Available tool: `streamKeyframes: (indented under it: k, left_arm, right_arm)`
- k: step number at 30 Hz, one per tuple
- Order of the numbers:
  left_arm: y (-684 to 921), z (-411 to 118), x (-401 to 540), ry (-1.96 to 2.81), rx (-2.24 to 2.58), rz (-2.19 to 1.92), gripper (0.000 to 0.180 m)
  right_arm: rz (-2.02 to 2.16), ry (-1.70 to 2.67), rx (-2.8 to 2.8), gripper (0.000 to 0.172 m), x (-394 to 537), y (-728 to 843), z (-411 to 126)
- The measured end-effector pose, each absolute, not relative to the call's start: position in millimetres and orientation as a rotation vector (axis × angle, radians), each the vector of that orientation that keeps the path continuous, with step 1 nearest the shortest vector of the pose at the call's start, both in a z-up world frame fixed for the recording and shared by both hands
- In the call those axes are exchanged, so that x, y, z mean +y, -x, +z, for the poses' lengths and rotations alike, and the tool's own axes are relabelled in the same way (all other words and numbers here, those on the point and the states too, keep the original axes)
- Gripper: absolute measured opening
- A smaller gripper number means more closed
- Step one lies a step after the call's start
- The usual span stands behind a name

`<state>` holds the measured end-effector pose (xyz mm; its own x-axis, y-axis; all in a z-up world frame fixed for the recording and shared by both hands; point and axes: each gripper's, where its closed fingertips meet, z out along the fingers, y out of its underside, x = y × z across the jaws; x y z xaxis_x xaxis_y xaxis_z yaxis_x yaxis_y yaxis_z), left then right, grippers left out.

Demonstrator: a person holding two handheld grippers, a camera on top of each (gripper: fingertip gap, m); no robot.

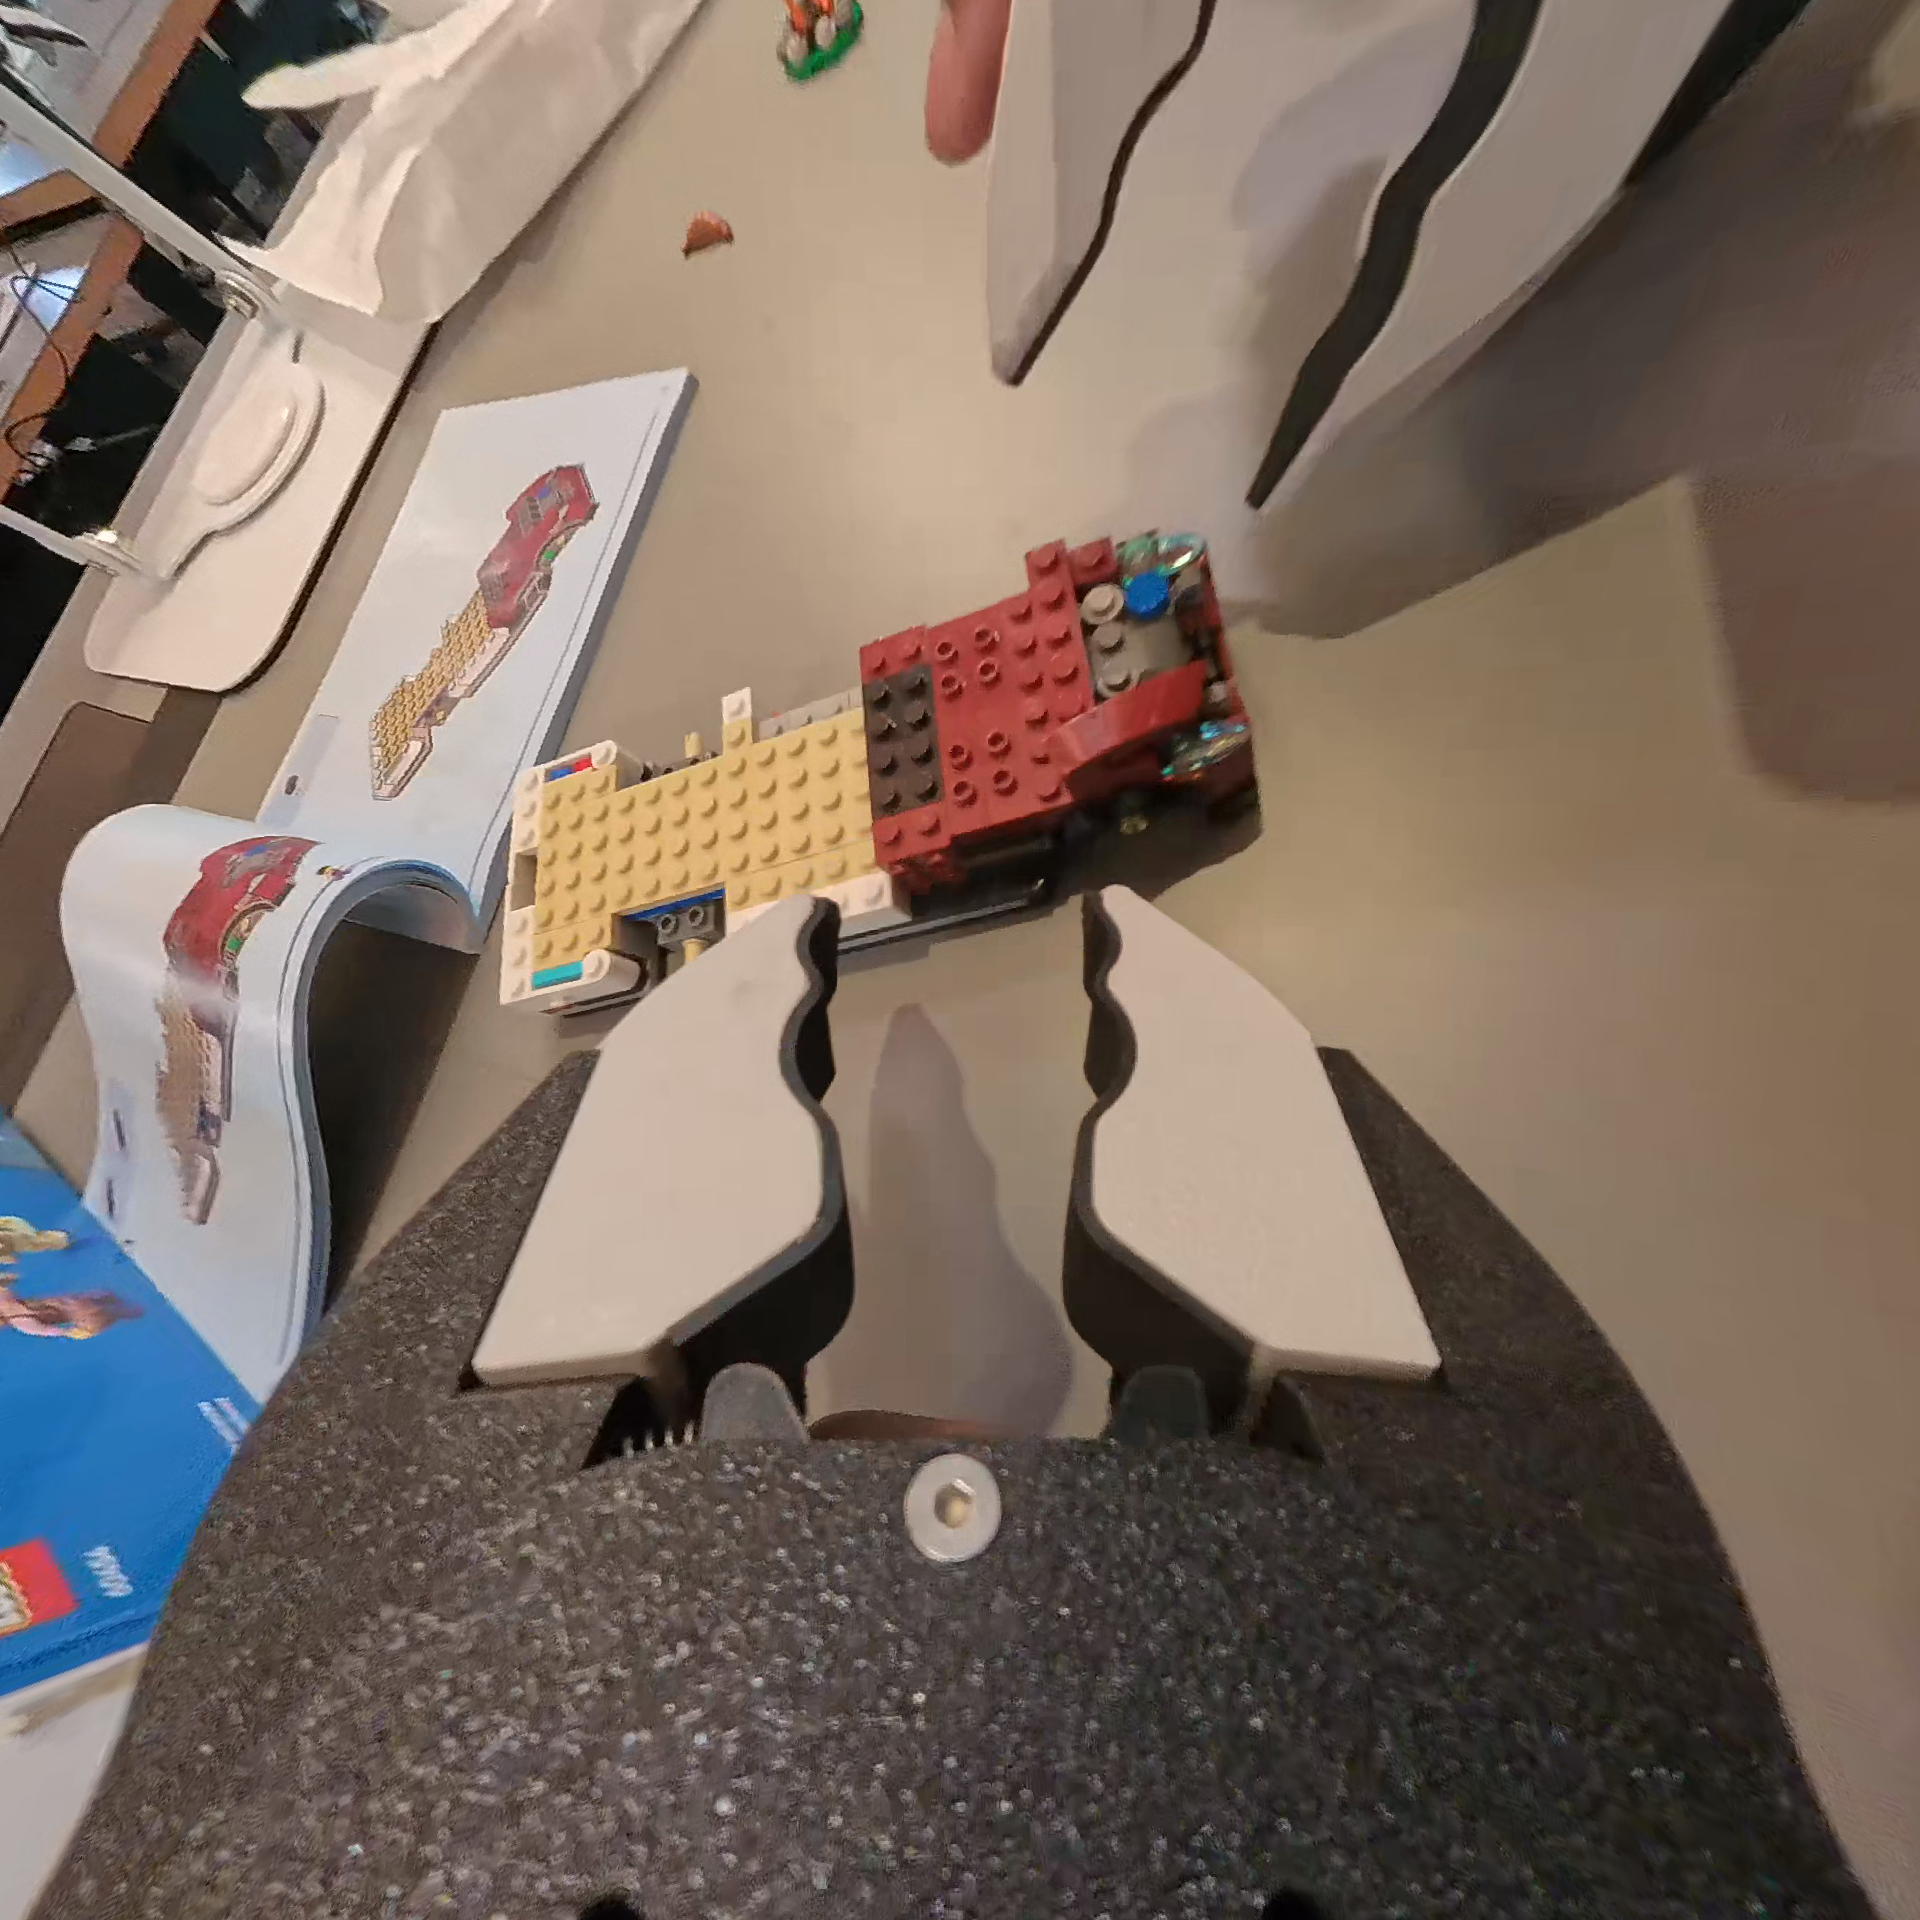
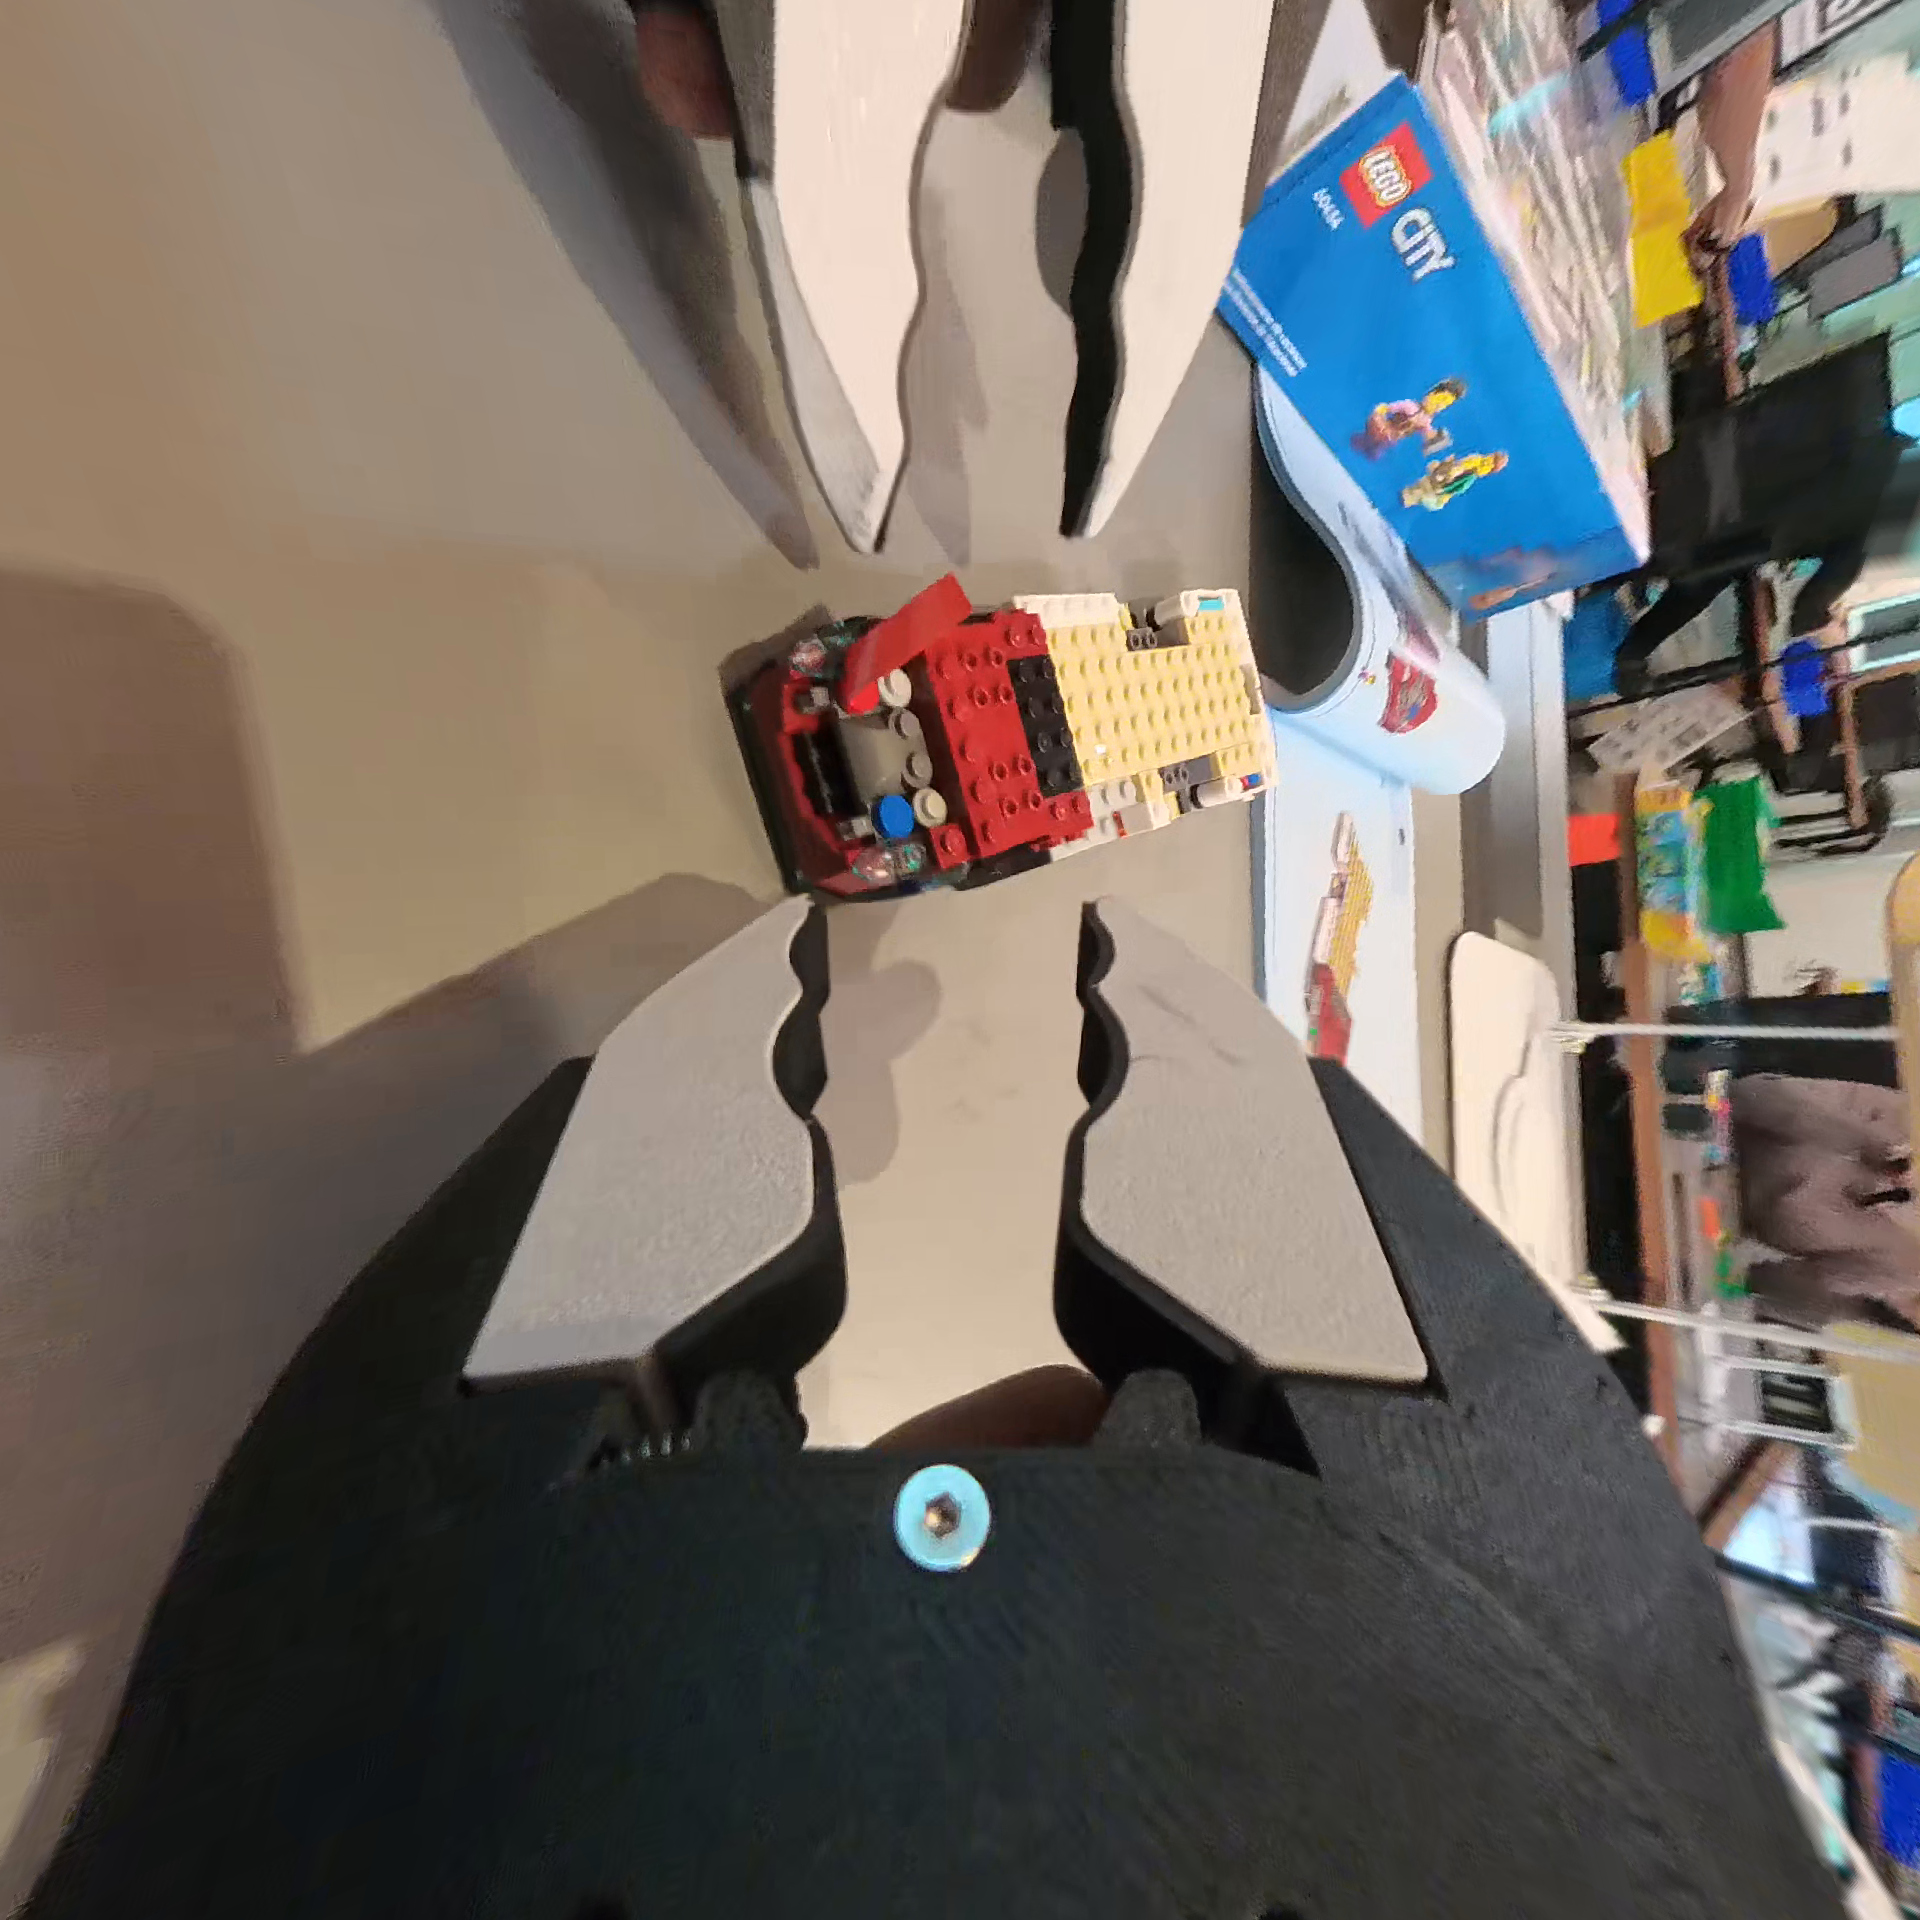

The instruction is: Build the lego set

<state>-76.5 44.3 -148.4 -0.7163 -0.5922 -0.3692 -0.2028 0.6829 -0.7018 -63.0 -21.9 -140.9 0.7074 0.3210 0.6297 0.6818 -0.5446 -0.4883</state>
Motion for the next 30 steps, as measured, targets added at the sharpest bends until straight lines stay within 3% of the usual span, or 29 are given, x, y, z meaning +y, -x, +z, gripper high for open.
streamKeyframes:
  k: [15, 30]
  left_arm:
    - [57, -157, 17, 0.484, 2.312, -0.739, 0.048]
    - [47, -153, -4, 0.518, 2.311, -0.739, 0.049]
  right_arm:
    - [-0.712, 2.321, -0.558, 0.051, -34, 19, -151]
    - [-0.472, 2.416, -0.318, 0.049, -89, 35, -151]
